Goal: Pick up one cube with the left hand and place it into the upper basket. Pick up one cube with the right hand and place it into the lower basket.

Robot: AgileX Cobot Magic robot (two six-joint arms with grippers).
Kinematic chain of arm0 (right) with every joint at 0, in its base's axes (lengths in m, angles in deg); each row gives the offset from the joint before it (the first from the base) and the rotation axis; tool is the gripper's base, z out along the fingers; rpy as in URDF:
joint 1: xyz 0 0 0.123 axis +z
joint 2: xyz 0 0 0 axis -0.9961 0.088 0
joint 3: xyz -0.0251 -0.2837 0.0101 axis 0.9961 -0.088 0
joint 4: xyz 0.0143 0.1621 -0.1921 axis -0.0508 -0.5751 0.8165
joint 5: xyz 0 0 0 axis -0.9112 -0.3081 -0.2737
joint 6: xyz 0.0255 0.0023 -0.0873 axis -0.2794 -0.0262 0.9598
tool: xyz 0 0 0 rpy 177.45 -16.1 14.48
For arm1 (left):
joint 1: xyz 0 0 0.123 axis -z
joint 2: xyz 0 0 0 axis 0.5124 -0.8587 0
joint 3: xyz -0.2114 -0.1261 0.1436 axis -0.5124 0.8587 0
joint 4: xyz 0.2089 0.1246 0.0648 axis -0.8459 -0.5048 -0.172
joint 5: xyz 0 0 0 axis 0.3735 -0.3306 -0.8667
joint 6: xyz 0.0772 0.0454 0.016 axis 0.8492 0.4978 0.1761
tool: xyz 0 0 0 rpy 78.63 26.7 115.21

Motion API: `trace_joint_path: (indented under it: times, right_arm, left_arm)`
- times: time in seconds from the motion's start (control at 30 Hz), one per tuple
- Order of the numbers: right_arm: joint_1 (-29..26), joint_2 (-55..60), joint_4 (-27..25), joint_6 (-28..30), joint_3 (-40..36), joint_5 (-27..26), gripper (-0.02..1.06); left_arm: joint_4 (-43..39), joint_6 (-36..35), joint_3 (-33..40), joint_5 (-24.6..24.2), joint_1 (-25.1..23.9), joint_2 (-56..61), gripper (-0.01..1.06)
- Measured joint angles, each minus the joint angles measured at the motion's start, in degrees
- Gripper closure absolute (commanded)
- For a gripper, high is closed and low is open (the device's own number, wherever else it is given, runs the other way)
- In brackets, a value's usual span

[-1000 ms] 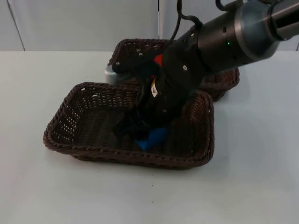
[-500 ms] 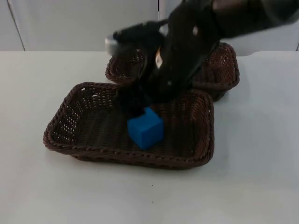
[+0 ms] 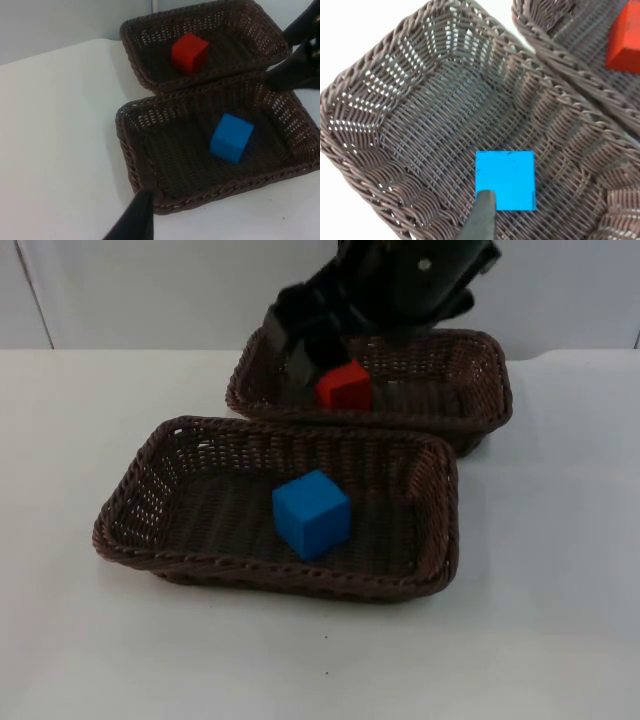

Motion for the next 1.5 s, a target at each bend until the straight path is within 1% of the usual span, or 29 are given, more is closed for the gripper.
trace_joint_path:
  times: [0.17,0.23,0.43,0.57,0.63,0.73,0.77,0.93,0.97,1.13,1.17,1.3,1.33,1.47,1.5]
  right_arm:
    - [0.0,-2.29,0.0,0.0,0.0,2.52,0.27]
    - [0.0,-2.84,0.0,0.0,-0.41,2.68,0.27]
    - [0.0,-6.38,0.0,0.0,-5.9,2.05,0.27]
    - [0.0,-10.29,0.0,0.0,-11.13,0.06,0.27]
    - [0.0,-11.45,0.0,0.0,-12.35,-0.42,0.27]
    - [0.0,-15.2,0.0,0.0,-16.83,-2.65,0.27]
    - [0.0,-15.2,0.0,0.0,-16.83,-2.65,0.27]
    - [0.0,-22.45,0.0,0.0,-25.19,-7.22,0.27]
    - [0.0,-22.45,0.0,0.0,-25.19,-7.22,0.27]
    - [0.0,-29.58,0.0,0.0,-32.8,-11.4,0.27]
    - [0.0,-29.58,0.0,0.0,-32.8,-11.4,0.27]
    - [0.0,-35.17,0.0,0.14,-37.33,-13.56,0.27]
    - [0.0,-35.17,0.0,0.14,-37.33,-13.56,0.27]
    - [0.0,-40.25,0.0,0.38,-41.56,-14.95,0.27]
    - [0.0,-42.31,0.0,0.38,-43.61,-15.89,0.27]
  left_arm:
    - [-0.53,0.0,0.0,0.0,0.0,0.0,0.03]
    - [-0.53,0.0,0.0,-0.11,0.0,0.0,0.03]
    - [-0.53,0.0,0.0,-0.11,0.0,0.0,0.03]
    - [0.24,0.0,0.0,-0.11,0.0,0.0,0.03]
    - [0.89,0.0,0.0,-0.11,0.0,0.13,0.03]
    - [2.14,0.0,0.0,-0.11,0.0,1.83,0.03]
    - [2.14,0.0,0.0,-0.11,0.0,1.83,0.03]
    - [2.28,0.0,0.0,-0.2,0.0,7.42,0.03]
    - [2.28,0.0,0.0,-0.2,0.0,7.42,0.03]
    - [2.28,0.0,0.0,-0.76,0.0,13.58,0.03]
    - [2.28,0.0,0.0,-0.76,0.0,13.58,0.03]
    - [2.03,0.0,0.0,-2.91,0.0,17.25,0.03]
    - [2.03,0.0,0.0,-2.91,0.0,17.25,0.03]
    - [0.96,0.0,0.0,-5.8,0.0,20.24,0.03]
    - [0.82,0.0,0.0,-6.72,0.0,20.86,0.03]
